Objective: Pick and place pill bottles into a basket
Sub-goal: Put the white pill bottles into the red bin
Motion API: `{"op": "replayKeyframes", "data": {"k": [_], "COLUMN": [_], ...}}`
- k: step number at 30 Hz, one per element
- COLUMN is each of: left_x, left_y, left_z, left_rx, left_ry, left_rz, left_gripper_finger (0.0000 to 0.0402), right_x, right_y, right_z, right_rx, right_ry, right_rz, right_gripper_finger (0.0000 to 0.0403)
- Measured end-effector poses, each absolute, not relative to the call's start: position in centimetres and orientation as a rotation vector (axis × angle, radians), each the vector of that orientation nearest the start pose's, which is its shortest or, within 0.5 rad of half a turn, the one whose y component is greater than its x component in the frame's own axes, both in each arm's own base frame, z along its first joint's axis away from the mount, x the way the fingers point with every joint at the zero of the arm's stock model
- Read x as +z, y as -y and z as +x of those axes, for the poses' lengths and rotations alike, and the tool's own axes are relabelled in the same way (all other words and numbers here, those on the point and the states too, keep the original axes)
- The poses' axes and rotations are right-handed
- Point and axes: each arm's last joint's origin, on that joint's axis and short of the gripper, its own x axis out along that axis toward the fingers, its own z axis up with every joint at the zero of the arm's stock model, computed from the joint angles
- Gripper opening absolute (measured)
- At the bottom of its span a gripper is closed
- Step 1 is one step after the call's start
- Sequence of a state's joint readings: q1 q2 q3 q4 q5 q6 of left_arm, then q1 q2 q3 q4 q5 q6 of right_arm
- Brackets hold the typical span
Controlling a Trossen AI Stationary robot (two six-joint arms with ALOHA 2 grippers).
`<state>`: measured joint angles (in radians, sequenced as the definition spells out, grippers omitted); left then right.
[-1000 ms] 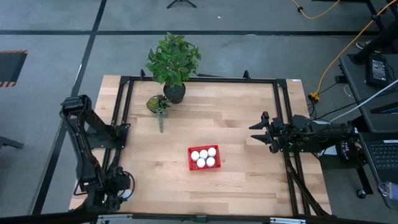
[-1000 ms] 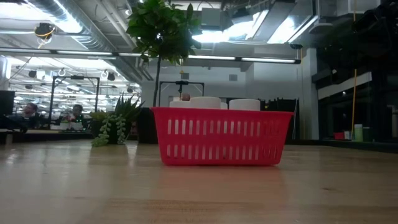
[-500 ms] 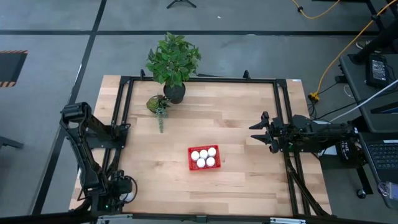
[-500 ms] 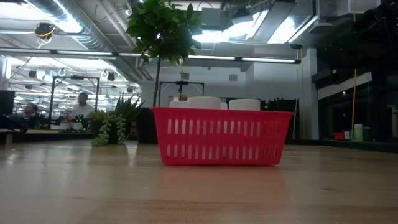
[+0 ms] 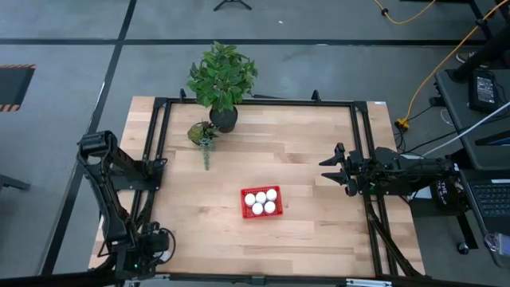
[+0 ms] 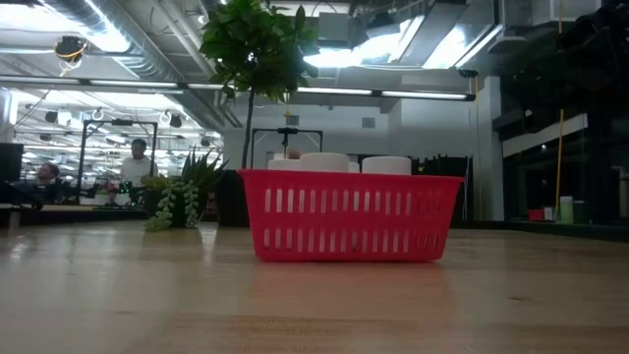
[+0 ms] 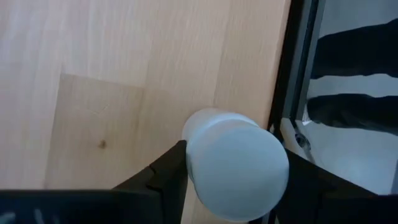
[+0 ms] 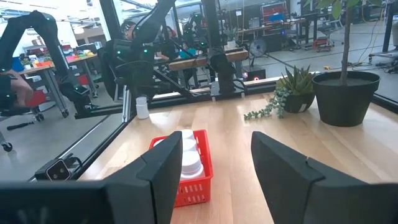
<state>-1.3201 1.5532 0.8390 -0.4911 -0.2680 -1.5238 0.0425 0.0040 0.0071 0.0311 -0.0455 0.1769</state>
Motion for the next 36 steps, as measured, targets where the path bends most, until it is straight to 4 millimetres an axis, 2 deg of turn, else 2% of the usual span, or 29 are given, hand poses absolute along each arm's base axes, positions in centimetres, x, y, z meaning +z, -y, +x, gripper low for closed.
{"op": "replayKeyframes", "data": {"k": [6,11,20,28,36], "left_x": [16.6,18.6,22.6,23.2,27.2], "left_y": [26.1,24.7,19.2,14.0,10.7], "left_z": [8.0,10.1,15.8,20.9,25.7], "left_rx": [-0.052,-0.102,-0.189,-0.276,-0.296], "left_ry": [-1.226,-1.174,-1.071,-1.086,-0.923], "left_rz": [-0.433,-0.425,-0.388,-0.385,-0.337], "left_gripper_finger": [0.0172,0.0172,0.0172,0.0172,0.0172], "right_x": [16.9,16.9,16.9,16.9,16.9], "right_y": [-0.5,-0.5,-0.5,-0.5,-0.5], "right_z": [9.7,9.7,9.7,9.7,9.7], "right_rx": [0.091,0.091,0.091,0.091,0.091], "right_ry": [0.027,0.027,0.027,0.027,0.026], "right_rz": [0.177,0.177,0.177,0.177,0.177], "right_gripper_finger": [0.0194,0.0194,0.0194,0.0194,0.0194]}}
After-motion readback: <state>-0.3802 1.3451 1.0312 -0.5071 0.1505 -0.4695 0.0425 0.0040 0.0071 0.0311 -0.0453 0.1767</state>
